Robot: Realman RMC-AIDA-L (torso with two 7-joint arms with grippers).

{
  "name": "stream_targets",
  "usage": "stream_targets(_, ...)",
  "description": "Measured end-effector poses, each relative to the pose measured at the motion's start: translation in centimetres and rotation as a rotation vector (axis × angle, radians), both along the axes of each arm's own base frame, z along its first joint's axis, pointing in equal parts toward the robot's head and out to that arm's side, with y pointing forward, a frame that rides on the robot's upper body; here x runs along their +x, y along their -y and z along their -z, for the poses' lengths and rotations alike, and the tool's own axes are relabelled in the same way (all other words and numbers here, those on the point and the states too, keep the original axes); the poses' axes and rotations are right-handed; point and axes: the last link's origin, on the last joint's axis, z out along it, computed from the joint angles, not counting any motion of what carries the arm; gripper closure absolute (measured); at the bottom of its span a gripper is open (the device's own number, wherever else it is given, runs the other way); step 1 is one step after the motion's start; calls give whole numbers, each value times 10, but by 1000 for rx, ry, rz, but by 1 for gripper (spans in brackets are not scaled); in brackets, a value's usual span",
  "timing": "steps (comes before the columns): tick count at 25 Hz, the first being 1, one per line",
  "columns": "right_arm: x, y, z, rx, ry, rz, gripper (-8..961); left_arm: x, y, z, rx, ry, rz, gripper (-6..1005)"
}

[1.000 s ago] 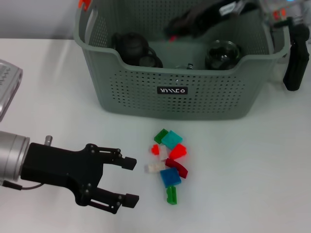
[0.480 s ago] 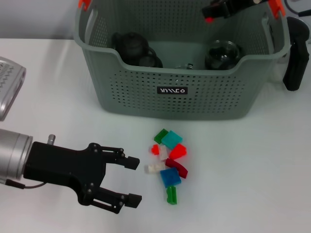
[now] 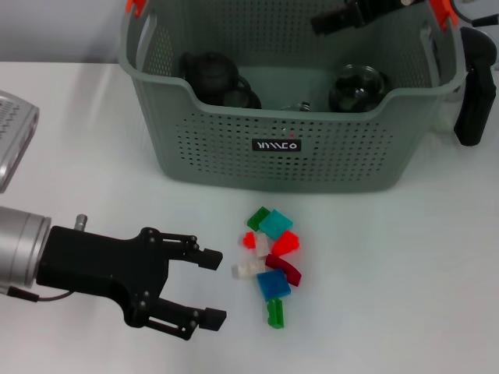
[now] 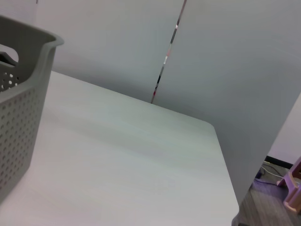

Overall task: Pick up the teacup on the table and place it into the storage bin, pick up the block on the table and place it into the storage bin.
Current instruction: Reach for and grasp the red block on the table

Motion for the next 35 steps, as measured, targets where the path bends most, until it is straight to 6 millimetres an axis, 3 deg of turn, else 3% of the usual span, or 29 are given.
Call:
stream_targets(2,-6,4,-2,-23,-23,-26,325,0,0,0,2,-1,-1,155)
stream_targets(5,-14,16,-5,-92,-53,-89,101,-1,-1,-1,4,-3,-1,155)
stream_targets(11,-16,50,-11,-267,30,-194,53,-3,0,-2,7,-10,-2,155)
stream_targets(17,1,78,-7,-449,155,-184,13,-6,1,-2,26,-9,1,155)
stream_targets(24,22,94,29,-544,353,-122,13,-7,1,-3,33,-7,-3,155)
stream_targets(35,20,97,78,-595,482,-154,13,-5,-1,-4,39,2,3,155)
